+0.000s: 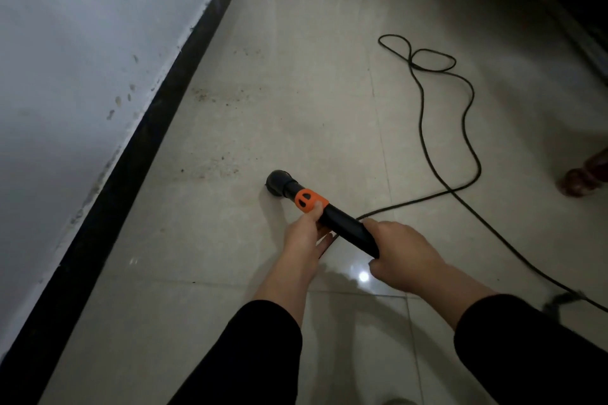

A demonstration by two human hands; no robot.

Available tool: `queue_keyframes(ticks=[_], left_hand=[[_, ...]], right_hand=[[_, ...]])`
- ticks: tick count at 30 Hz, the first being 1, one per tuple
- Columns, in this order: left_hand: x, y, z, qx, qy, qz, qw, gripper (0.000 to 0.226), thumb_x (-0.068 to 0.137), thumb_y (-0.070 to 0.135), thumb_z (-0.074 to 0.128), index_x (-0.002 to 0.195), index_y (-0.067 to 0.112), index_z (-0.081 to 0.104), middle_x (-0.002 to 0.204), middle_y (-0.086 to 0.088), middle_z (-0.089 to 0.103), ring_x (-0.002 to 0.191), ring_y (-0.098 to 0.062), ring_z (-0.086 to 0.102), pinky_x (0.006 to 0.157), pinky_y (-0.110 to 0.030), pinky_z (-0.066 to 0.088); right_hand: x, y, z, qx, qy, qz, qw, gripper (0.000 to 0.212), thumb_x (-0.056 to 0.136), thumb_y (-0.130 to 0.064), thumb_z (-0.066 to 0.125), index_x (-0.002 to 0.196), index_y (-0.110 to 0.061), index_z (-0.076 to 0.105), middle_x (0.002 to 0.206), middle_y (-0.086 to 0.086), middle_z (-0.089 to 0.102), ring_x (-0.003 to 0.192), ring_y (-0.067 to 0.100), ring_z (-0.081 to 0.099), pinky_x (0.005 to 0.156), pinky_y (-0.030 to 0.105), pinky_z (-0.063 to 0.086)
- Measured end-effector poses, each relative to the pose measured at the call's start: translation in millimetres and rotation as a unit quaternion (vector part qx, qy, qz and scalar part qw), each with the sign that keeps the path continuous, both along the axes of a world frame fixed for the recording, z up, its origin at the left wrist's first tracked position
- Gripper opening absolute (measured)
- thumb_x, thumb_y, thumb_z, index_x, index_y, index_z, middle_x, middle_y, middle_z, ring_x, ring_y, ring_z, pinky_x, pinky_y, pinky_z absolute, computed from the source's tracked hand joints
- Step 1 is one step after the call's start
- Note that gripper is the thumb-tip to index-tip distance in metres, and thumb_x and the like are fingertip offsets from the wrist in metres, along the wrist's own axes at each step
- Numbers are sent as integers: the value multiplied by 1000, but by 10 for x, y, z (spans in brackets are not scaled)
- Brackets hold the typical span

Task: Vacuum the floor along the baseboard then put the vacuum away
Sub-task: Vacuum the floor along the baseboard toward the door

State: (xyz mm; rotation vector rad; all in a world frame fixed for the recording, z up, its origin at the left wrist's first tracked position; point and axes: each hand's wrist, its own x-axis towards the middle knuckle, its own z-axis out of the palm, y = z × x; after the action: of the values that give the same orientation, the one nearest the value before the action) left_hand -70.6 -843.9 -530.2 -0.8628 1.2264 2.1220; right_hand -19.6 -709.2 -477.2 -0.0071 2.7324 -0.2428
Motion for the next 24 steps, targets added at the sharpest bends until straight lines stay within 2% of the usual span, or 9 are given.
queue_keyframes(ticks=[3, 7, 11, 16, 20, 24], left_hand=[[-113, 34, 2, -5, 18, 3, 1000, 19, 94, 27, 62, 105, 12, 58, 89, -3, 67, 84, -11, 64, 85, -28, 49], [-262, 56, -9, -10, 16, 23, 1000, 17, 94, 28, 61, 102, 13, 57, 88, -2, 66, 85, -11, 63, 91, -29, 48], [-449, 87, 53, -28, 2, 51, 998, 19, 94, 27, 61, 103, 11, 58, 89, -4, 65, 86, -13, 63, 91, -30, 48], [-721, 200, 171, -59, -26, 92, 994, 40, 95, 24, 60, 126, -1, 54, 102, -12, 62, 104, -24, 61, 92, -33, 48], [-818, 289, 236, -74, -50, 101, 991, 40, 96, 23, 59, 126, -2, 54, 95, -10, 62, 86, -18, 59, 89, -32, 48], [-943, 330, 301, -87, -70, 113, 987, 39, 95, 23, 60, 125, -2, 54, 103, -12, 62, 89, -19, 58, 89, -30, 48]], right_hand=[[-235, 90, 69, 11, -17, 22, 1000, 26, 75, -9, 58, 97, -16, 45, 86, 2, 54, 78, 23, 57, 63, 28, 44], [-493, 152, 58, 11, -25, 59, 998, 27, 76, -8, 58, 94, -18, 41, 83, 1, 50, 75, 22, 55, 60, 27, 39], [-722, 190, 61, 0, -22, 79, 997, 27, 77, -8, 56, 93, -19, 37, 81, -1, 47, 73, 21, 49, 57, 27, 35], [-984, 235, 72, -19, -19, 84, 996, 26, 76, -9, 55, 91, -20, 36, 74, -3, 41, 70, 21, 45, 50, 26, 28], [-1092, 291, 63, -36, -32, 79, 996, 26, 77, -9, 55, 94, -20, 37, 80, -1, 45, 71, 22, 46, 57, 28, 33], [-1218, 331, 102, -45, -46, 80, 995, 26, 78, -10, 56, 94, -19, 38, 80, -1, 46, 72, 22, 47, 57, 28, 34]])
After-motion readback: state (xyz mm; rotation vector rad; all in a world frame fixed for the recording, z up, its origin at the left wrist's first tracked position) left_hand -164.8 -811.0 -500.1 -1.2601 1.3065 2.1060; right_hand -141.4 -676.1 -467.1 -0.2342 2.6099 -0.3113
